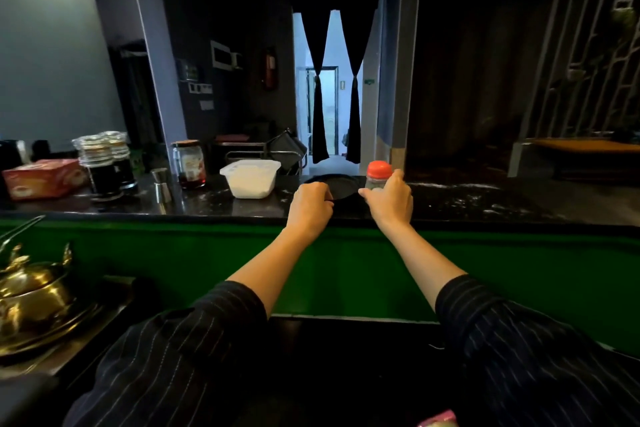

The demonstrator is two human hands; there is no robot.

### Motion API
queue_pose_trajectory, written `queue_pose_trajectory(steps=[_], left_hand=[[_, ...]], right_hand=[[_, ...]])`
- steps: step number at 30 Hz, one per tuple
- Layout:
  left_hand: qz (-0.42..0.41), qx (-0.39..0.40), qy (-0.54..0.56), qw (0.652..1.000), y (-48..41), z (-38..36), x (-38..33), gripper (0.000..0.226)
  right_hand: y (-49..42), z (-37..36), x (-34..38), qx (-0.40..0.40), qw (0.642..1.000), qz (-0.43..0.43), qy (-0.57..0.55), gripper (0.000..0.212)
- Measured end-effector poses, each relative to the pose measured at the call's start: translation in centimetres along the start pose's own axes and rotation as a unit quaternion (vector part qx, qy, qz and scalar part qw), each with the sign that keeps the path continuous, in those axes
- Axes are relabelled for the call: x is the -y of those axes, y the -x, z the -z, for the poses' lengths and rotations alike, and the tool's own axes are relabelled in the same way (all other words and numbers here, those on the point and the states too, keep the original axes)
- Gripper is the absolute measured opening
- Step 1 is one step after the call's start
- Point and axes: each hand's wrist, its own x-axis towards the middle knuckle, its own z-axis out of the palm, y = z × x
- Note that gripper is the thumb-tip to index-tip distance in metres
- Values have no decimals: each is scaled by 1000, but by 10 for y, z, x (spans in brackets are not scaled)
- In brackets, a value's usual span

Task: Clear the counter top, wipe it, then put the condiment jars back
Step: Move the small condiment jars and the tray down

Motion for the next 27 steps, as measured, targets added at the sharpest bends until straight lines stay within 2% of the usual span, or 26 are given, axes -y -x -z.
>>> queue_pose_trajectory(steps=[6,14,19,23,27], left_hand=[[23,-23,-26,999,48,57,26,7],[77,-33,-111,990,149,119,88,7],[99,-11,-115,988,218,129,141,7],[123,40,-115,985,271,119,186,3],[138,94,-104,980,321,97,221,4]], right_hand=[[44,-4,43,41,997,62,-30,59],[144,-48,77,130,987,87,-39,67],[215,-91,67,193,978,65,-38,62],[269,-125,49,220,974,33,-43,58],[322,-152,18,238,970,-35,-38,57]])
